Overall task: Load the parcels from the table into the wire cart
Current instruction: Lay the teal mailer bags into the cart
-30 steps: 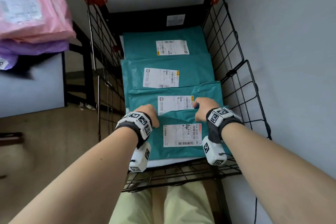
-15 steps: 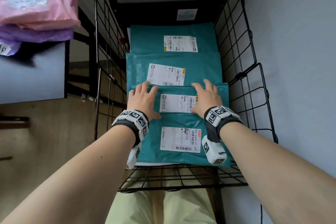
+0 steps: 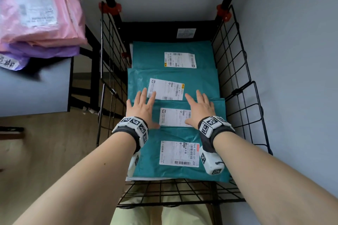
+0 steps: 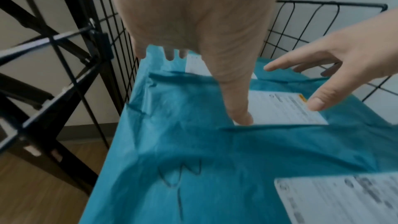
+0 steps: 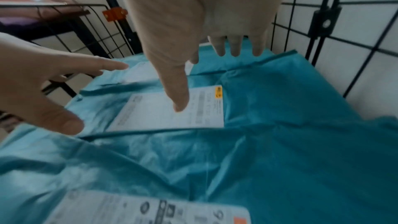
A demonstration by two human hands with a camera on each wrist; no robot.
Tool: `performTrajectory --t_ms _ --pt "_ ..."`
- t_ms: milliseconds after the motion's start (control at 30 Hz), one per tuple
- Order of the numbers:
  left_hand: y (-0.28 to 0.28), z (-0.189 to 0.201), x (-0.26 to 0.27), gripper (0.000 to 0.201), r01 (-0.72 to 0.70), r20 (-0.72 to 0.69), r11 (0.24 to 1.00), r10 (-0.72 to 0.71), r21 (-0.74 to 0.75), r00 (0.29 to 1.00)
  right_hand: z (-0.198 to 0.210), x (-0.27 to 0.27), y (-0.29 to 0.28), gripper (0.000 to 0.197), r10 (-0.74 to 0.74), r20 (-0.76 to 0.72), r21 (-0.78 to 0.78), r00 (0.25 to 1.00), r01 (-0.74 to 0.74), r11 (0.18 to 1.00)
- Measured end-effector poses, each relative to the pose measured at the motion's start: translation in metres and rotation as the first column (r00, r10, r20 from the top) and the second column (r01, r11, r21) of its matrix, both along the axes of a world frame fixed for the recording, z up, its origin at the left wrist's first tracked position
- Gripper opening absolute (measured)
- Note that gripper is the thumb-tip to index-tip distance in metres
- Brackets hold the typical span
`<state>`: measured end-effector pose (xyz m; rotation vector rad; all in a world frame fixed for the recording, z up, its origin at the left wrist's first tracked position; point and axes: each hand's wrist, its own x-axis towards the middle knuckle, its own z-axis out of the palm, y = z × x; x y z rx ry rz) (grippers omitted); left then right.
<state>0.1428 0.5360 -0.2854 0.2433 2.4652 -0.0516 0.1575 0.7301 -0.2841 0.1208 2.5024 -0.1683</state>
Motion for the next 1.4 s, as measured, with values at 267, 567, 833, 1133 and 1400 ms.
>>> performTrajectory --t_ms 267,567,833,1133,1400 --pt "0.001 0.076 -0.031 0.078 -0.031 -0.204 0.993 0.053 0.111 0.977 0.075 -0.034 -0.021 0.068 -0.021 -0.121 -0.048 0.992 0.015 0.999" --pt "-0.064 0.17 -0.04 0.073 -0.067 -0.428 0.986 0.128 0.155 0.894 0.168 -0.056 -0.105 0.059 0.076 -0.267 -0.044 0.961 -0.091 0.995" --pt "-0.198 0.219 -0.021 0.067 -0.114 -0.47 0.981 0.175 0.155 0.865 0.216 -0.044 -0.24 0.055 0.114 -0.351 -0.057 0.93 -0.142 0.988" --pt "-0.37 0.23 0.016 0.068 -0.228 -0.491 0.966 0.26 0.125 0.832 0.235 -0.024 -0.419 0.041 0.199 -0.378 -0.062 0.904 -0.239 0.969" --pt "-0.499 0.234 0.049 0.066 -0.394 -0.464 0.911 0.403 0.122 0.789 0.233 -0.016 -0.55 0.048 0.359 -0.334 -0.004 0.872 -0.383 0.924"
